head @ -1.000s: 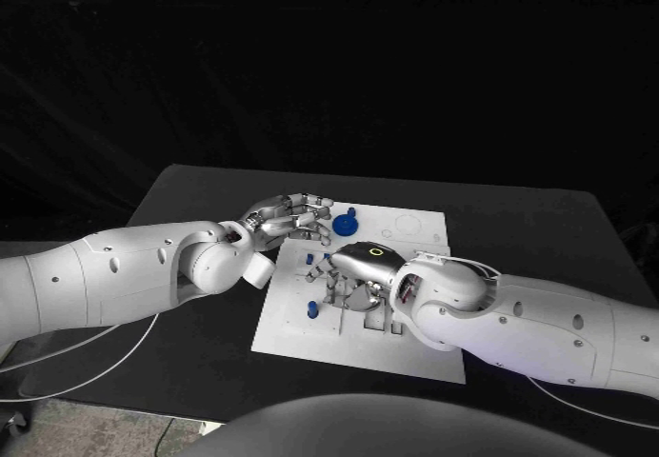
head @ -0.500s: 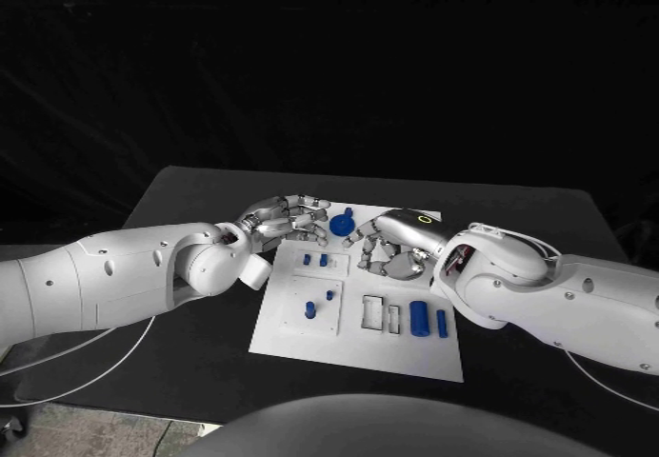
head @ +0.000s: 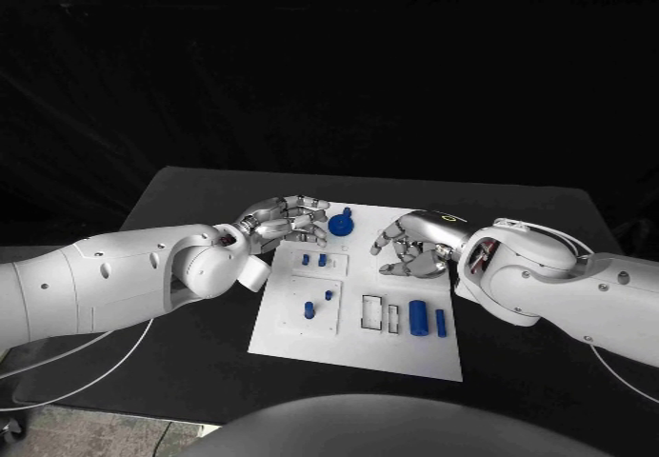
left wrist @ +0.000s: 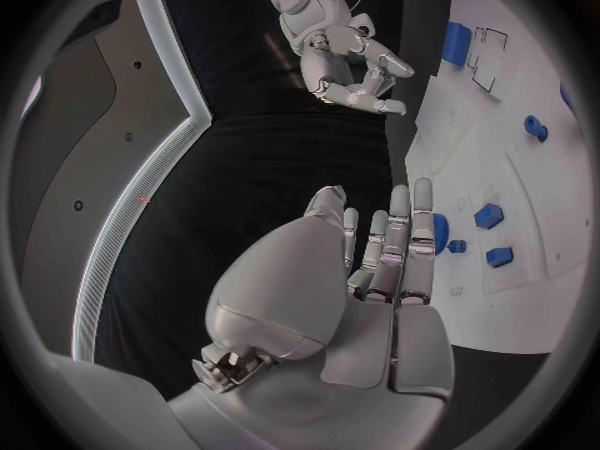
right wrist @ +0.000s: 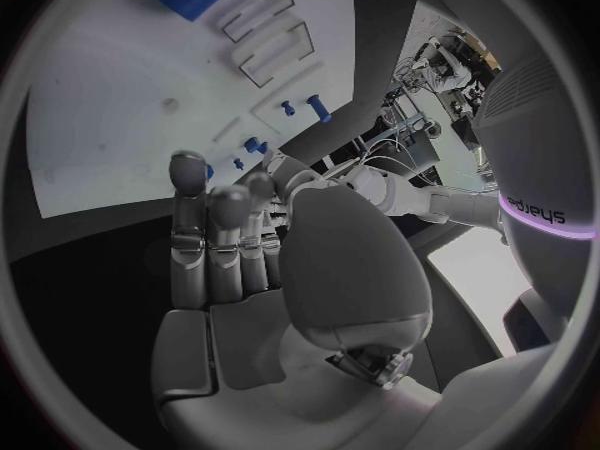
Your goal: Assemble the parts on the task board
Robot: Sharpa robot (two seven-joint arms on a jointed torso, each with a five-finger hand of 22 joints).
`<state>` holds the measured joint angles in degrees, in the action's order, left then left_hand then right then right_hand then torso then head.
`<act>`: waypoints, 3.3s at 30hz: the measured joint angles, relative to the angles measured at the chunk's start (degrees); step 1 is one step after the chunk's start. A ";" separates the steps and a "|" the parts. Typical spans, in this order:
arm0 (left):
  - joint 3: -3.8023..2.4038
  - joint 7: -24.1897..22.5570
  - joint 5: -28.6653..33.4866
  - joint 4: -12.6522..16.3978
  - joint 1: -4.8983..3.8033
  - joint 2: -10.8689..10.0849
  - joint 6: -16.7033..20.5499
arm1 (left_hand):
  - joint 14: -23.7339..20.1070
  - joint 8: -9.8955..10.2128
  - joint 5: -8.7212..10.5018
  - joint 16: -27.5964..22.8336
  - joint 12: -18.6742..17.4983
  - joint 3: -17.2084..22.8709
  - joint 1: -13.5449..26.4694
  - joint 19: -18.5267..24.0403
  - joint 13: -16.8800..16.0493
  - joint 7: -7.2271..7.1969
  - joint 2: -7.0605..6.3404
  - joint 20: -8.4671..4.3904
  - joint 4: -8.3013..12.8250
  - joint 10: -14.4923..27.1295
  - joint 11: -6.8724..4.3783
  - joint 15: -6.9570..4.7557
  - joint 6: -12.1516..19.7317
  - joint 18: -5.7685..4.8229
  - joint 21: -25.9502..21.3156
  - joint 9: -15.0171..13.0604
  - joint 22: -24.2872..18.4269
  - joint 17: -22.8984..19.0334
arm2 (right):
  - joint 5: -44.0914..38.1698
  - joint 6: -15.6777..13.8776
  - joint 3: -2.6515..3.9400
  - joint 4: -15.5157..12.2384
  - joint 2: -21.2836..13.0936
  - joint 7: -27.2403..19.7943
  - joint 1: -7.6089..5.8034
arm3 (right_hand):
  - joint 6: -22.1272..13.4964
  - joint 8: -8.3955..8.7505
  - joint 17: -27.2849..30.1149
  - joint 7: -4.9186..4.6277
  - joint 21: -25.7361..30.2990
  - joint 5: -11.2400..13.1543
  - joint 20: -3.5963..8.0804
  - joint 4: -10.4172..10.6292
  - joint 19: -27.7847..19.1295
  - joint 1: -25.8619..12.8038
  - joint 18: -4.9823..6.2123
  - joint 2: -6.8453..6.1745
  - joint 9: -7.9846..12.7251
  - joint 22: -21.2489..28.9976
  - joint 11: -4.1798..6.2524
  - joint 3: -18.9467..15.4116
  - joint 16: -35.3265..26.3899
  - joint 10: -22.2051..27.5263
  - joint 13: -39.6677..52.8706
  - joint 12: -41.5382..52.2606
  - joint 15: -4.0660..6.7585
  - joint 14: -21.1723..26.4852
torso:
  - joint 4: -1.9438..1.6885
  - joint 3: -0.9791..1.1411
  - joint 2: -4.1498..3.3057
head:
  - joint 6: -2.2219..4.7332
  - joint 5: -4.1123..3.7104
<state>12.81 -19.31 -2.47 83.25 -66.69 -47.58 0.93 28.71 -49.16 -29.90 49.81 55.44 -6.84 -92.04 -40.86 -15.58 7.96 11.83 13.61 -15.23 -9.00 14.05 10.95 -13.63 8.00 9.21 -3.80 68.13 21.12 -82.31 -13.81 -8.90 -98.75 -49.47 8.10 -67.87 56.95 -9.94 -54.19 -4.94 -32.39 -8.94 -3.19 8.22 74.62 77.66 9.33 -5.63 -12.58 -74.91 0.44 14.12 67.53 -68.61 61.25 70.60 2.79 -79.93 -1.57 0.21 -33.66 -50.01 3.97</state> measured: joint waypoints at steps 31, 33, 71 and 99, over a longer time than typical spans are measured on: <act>0.01 -1.07 -15.50 1.73 0.01 -0.88 3.99 | 3.92 2.29 1.17 0.99 -1.06 0.96 -1.27 -2.36 2.97 0.22 -2.80 -0.72 0.80 -7.15 -1.22 -1.24 -3.28 0.00 1.66 0.05 3.19 -1.30 | 3.48 16.35 -0.60 -2.01 -4.21 17.47 -0.08 | 6.57 -22.17 -20.75 5.60 -36.48 4.87 3.51 8.59 9.51 -32.85 -4.96 7.68 -24.88 0.01 3.30 -12.18 22.28 -15.38 13.69 19.20 4.21 -4.08 | 0.05 0.04 -0.02 | 0.00 -2.09; 0.01 -1.07 -15.55 1.72 0.01 -0.87 3.94 | 3.92 2.38 0.78 0.99 -1.41 1.12 -1.29 -2.36 3.13 0.22 -2.78 -0.72 0.64 -7.30 -1.09 -1.24 -3.28 0.00 1.66 0.05 3.26 -1.41 | 3.83 18.20 -0.60 -1.89 -4.17 19.36 -0.12 | 7.76 -20.93 -20.75 5.72 -37.64 5.06 3.82 8.58 9.40 -35.69 -4.95 8.70 -24.80 -0.03 3.30 -14.55 22.28 -15.38 13.69 19.19 4.21 -4.07 | 0.05 0.04 -0.02 | 0.00 -2.32; 0.02 -0.85 -15.92 1.14 0.21 -0.41 2.06 | 4.62 3.70 -1.22 0.11 -3.29 3.74 -2.87 -1.53 4.71 0.41 -2.72 -1.11 0.57 -9.52 -1.32 -1.53 -4.50 0.01 1.66 0.03 4.93 -2.16 | 8.38 20.42 -0.62 -3.51 -5.45 23.16 -0.07 | 6.55 -23.87 -20.73 6.64 -38.83 0.84 4.64 8.38 9.40 -30.95 -4.95 16.10 -40.13 -0.01 4.63 -30.66 22.28 -15.48 13.67 19.19 5.42 -4.09 | 0.02 0.02 -0.02 | 0.00 -2.71; 0.02 -1.03 -15.91 0.85 0.28 0.06 1.31 | 4.61 3.92 -1.49 -0.19 -3.53 4.13 -2.86 -1.53 4.99 0.41 -2.71 -1.11 0.48 -9.72 -1.13 -1.53 -4.50 0.01 1.66 0.03 5.25 -2.26 | 8.69 22.57 -0.63 -2.49 -4.27 24.34 0.56 | 7.86 -19.99 -20.72 6.49 -38.27 -1.61 4.41 7.68 9.18 -25.37 -4.94 15.18 -39.18 0.01 4.62 -32.91 22.28 -15.47 13.66 19.19 5.20 -3.87 | 0.02 0.02 -0.04 | 0.00 -2.89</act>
<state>12.83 -20.34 -18.37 84.10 -66.41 -47.52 2.24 33.32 -45.23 -31.39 49.62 51.91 -2.72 -94.91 -42.39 -10.59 8.37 9.12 12.50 -14.75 -18.72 12.92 9.42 -18.13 8.01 10.86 -3.76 73.38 18.86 -73.63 8.76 -9.53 -101.23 -53.74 32.43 -67.31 64.82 -29.93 -74.91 1.55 -70.66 -10.56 1.22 15.90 83.80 52.29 4.39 9.55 -51.76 -74.91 5.06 -18.79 89.81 -84.09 74.91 89.79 8.00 -83.81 -1.55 0.24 -33.70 -50.01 1.07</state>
